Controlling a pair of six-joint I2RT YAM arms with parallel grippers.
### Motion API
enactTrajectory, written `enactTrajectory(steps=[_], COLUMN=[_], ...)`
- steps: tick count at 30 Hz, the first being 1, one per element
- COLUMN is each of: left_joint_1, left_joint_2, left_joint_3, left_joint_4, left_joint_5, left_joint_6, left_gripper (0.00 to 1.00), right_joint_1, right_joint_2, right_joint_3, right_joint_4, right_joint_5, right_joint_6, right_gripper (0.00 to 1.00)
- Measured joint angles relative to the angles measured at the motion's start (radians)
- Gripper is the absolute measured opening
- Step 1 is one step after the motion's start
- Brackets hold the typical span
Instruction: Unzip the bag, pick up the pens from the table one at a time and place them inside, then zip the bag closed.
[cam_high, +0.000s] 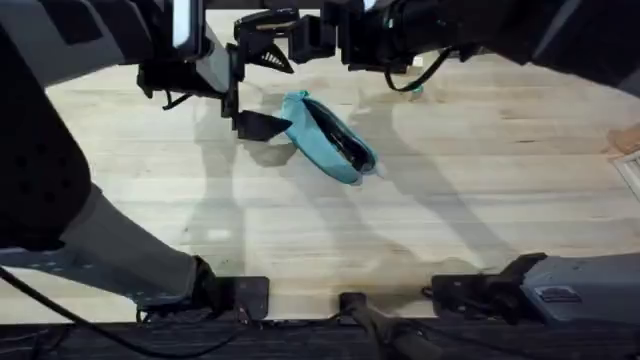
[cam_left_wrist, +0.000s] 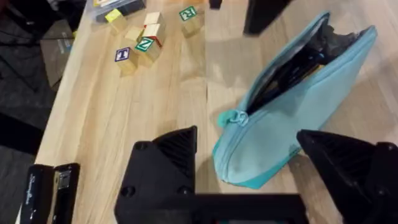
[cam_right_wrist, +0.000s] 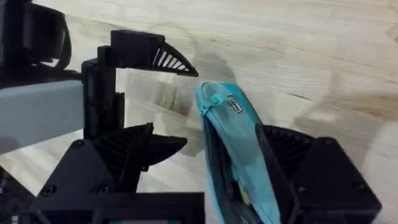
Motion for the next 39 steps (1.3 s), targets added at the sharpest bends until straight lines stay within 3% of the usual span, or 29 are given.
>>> enactTrajectory(steps=[7,18,39], left_joint_1=[-0.005,0.067,0.072], left_joint_2=[0.0,0.0,0.0], left_joint_3=[0.0,0.0,0.0], left_joint_4=[0.0,-0.004,-0.003], left_joint_5=[-0.03,-0.037,-0.04], left_joint_6=[0.0,-0.001,-0.001], left_gripper=[0.992,0.992,0.992], right_joint_1=[0.0,0.0,0.0], right_joint_2=[0.015,0.067,0.251], right_joint_3=[0.0,0.0,0.0], right_joint_4=[0.01,0.012,0.101], right_joint_5=[0.001,0.004,-0.029], right_joint_6=[0.0,0.034,0.367], right_gripper=[0.998,0.998,0.997])
